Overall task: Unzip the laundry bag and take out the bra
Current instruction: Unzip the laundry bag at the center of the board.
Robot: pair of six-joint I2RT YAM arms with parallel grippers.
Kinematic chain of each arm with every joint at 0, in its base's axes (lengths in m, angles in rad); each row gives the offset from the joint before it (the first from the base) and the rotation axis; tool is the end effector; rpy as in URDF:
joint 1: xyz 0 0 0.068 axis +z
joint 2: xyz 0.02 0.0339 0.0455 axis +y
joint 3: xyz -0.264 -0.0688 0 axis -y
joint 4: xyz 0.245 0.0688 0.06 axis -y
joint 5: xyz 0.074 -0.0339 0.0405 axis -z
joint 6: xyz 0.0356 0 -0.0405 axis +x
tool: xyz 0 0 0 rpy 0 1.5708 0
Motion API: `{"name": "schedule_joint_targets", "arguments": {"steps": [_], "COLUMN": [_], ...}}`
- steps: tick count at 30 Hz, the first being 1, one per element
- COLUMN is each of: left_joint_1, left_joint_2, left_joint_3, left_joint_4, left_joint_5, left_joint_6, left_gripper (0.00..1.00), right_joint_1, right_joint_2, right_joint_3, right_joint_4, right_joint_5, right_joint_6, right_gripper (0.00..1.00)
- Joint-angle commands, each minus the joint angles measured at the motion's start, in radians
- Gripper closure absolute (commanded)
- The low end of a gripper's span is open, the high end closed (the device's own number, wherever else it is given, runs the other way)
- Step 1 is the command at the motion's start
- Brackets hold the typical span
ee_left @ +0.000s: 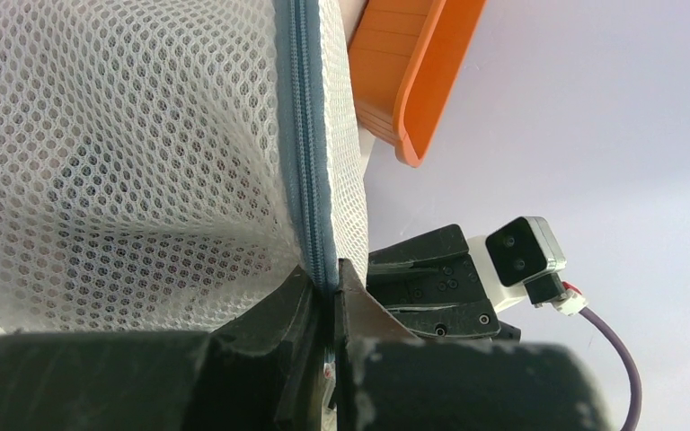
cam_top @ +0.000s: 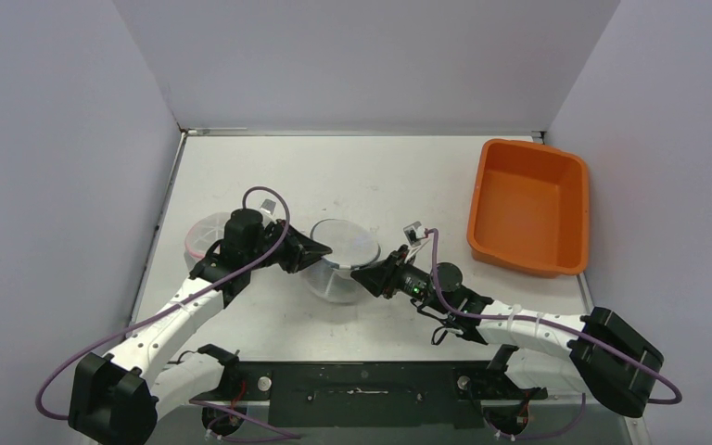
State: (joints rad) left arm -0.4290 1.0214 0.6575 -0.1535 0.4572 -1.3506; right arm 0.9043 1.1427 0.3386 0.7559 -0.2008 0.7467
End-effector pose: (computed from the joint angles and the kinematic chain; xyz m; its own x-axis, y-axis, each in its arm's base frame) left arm 0.1977 -0.1077 0.2551 -0.8029 -0.5956 0.0232 -0.2812 0.3441 -0.8958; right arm 0.1381 0.1870 0.2136 -0.6287 0.2773 -0.7266 -0.6354 0.3554 0.6855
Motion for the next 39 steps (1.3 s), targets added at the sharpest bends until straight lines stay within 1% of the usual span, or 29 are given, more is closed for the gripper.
{"name": "schedule_joint_targets", "arguments": {"steps": [1,3,6,12,15,19,21,23,25,30,35,39], "left_joint_1": [0.006,0.005,0.005,0.006,0.006,0.006,0.004,0.003,0.003,0.002,-0.009,-0.049], "left_joint_2": [-0.024,-0.024,-0.023,-0.021,-0.021,-0.017,-0.009,0.007,0.029,0.074,0.124,0.139], "left_joint_3": [0.010,0.007,0.003,-0.006,-0.004,-0.005,-0.008,-0.016,-0.020,-0.010,0.020,0.031], "left_joint_4": [0.092,0.095,0.102,0.112,0.113,0.114,0.136,0.205,0.249,0.264,0.271,0.325], "left_joint_5": [0.026,0.025,0.027,0.029,0.027,0.022,0.031,0.059,0.088,0.103,0.095,0.022], "left_joint_6": [-0.006,-0.006,-0.008,-0.010,-0.008,0.011,0.022,0.027,0.031,0.089,0.203,0.269], "left_gripper": [1.00,1.00,1.00,1.00,1.00,1.00,1.00,1.00,1.00,1.00,1.00,1.00], "right_joint_1": [0.004,0.005,0.004,0.004,0.005,0.011,0.015,0.017,0.018,0.024,0.097,0.185], "right_joint_2": [0.007,0.009,0.012,0.003,-0.019,-0.073,-0.103,-0.133,-0.160,-0.202,-0.259,-0.271], "right_joint_3": [0.037,0.036,0.033,0.027,0.021,0.018,0.018,0.010,-0.002,-0.025,-0.020,-0.006], "right_joint_4": [0.092,0.092,0.097,0.079,0.030,-0.106,-0.181,-0.238,-0.276,-0.321,-0.401,-0.449], "right_joint_5": [0.016,0.017,0.016,0.018,0.031,0.105,0.154,0.195,0.254,0.315,0.426,0.535], "right_joint_6": [0.002,0.003,0.003,-0.003,-0.019,-0.063,-0.085,-0.096,-0.094,-0.096,-0.162,-0.188], "right_gripper": [0.72,0.75,0.85,0.94,0.95,0.95,0.95,0.95,0.95,0.95,0.95,0.95]}}
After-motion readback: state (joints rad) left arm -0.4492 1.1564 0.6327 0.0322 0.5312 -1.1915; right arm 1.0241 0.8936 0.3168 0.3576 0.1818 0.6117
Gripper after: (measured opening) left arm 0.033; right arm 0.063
